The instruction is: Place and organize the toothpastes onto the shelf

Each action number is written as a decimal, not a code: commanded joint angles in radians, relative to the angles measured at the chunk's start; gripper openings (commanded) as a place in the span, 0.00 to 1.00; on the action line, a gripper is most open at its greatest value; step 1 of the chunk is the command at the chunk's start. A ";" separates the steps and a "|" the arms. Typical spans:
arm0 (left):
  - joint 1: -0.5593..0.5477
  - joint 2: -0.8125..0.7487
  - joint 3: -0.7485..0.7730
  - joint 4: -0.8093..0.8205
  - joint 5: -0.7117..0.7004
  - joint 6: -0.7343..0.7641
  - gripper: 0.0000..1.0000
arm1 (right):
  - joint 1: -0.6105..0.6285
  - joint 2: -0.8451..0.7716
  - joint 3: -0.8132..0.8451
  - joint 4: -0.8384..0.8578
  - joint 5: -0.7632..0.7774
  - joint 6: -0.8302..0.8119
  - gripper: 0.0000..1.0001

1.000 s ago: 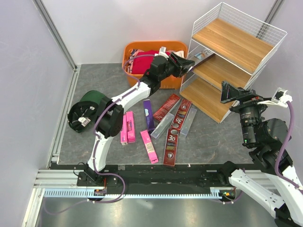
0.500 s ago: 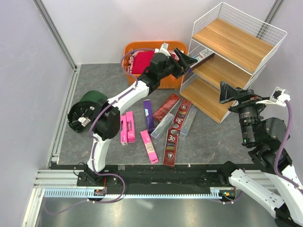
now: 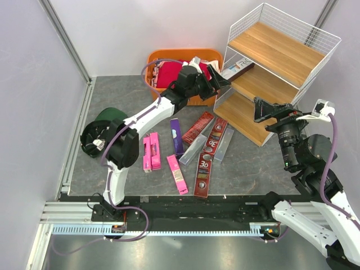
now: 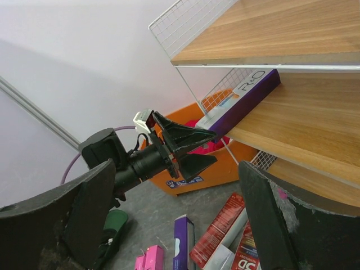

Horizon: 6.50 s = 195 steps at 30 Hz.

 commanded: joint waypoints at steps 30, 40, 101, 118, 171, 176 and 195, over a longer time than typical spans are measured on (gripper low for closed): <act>0.138 -1.103 -1.097 -0.316 -0.339 0.333 1.00 | 0.003 0.484 0.034 -0.027 -0.476 -0.043 0.98; 0.413 -1.272 -1.307 -0.323 -0.119 0.313 1.00 | 0.003 0.744 0.128 -0.034 -0.579 -0.063 0.98; 0.456 -1.266 -1.339 -0.319 -0.050 0.342 1.00 | 0.158 1.586 0.687 -0.219 -0.381 -0.120 0.33; 0.456 -1.303 -1.284 -0.301 0.008 0.340 1.00 | 0.149 1.237 0.497 -0.058 -0.362 -0.077 0.14; -0.064 -0.638 -0.951 1.238 0.455 -0.191 0.94 | 0.114 0.175 -0.186 0.719 -0.125 0.099 0.09; -0.081 -0.605 -0.928 1.233 0.468 -0.190 0.89 | 0.114 0.173 -0.182 0.723 -0.125 0.104 0.08; -0.100 -0.578 -0.918 1.310 0.467 -0.206 0.44 | 0.114 0.156 -0.179 0.679 -0.096 0.121 0.38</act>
